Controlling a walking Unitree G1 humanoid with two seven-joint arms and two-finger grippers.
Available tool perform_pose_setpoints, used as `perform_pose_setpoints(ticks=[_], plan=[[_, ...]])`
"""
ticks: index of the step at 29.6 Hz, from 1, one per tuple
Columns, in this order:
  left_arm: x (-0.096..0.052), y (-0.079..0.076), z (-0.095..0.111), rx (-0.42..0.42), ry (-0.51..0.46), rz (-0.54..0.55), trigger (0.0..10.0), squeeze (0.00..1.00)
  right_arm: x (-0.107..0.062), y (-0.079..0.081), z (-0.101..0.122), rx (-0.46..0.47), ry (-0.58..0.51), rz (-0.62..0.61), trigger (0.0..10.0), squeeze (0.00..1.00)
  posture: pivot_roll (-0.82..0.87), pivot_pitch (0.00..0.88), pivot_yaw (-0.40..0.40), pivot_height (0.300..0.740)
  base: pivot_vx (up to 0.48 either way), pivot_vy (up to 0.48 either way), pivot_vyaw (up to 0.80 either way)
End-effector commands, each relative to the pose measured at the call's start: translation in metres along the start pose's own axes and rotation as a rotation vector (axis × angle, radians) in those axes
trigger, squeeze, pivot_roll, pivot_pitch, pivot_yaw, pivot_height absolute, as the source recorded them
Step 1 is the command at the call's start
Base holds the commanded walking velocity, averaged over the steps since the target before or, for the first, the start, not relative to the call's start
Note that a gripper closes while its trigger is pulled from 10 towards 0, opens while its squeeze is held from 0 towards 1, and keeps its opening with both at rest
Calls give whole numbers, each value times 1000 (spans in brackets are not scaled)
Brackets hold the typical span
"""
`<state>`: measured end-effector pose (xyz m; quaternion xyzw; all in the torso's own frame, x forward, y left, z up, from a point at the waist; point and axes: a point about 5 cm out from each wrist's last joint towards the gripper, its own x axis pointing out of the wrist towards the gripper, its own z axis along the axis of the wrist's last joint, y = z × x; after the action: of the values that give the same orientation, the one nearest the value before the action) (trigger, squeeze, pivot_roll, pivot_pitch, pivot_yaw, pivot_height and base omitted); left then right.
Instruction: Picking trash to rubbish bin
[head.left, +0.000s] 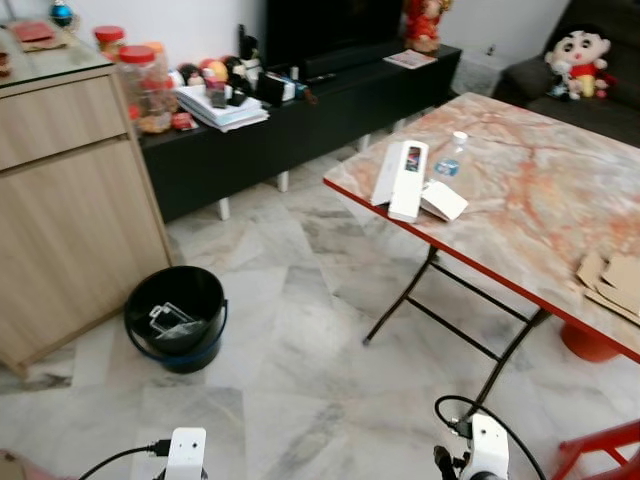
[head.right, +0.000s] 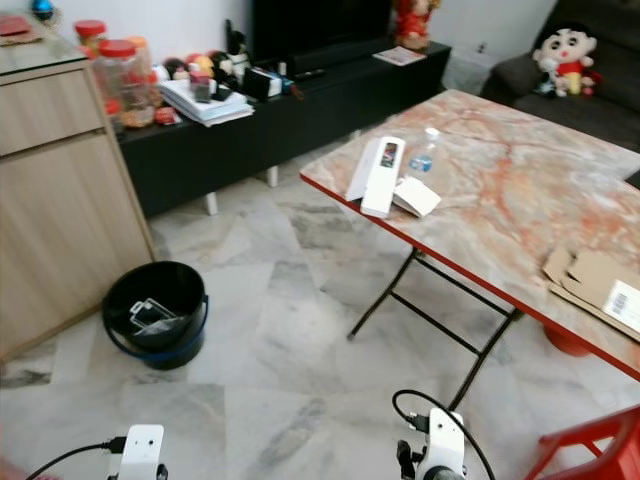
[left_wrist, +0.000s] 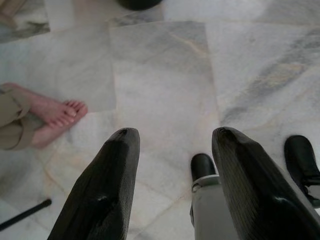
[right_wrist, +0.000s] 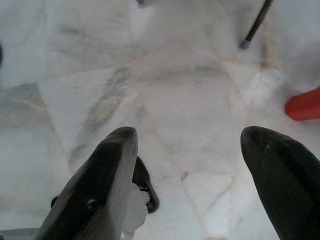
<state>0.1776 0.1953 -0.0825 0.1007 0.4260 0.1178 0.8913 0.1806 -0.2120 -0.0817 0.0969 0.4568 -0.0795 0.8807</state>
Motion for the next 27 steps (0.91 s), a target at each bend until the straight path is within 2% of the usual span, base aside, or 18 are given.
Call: perform_pose_setpoints(ticks=[1, 12, 17, 27], plan=[[0, -1, 0, 5, 2, -1, 10000, 0, 0, -1, -1, -6, 4, -5, 10000, 0, -54, 0, -82, 740, 0, 0, -800], [0, 3, -1, 40, 8, 3, 10000, 0, 0, 1, -1, 3, 3, -5, 10000, 0, -53, 0, -76, 740, 0, 0, -800], [0, 3, -2, 54, 7, 0, 10000, 0, 0, 3, -2, 6, 5, -1, 10000, 0, -54, 0, -70, 740, 0, -456, -800], [0, 2, -2, 38, 10, 5, 10000, 0, 0, 3, -1, 7, 3, -3, 10000, 0, -54, 0, -72, 740, 0, 0, -800]])
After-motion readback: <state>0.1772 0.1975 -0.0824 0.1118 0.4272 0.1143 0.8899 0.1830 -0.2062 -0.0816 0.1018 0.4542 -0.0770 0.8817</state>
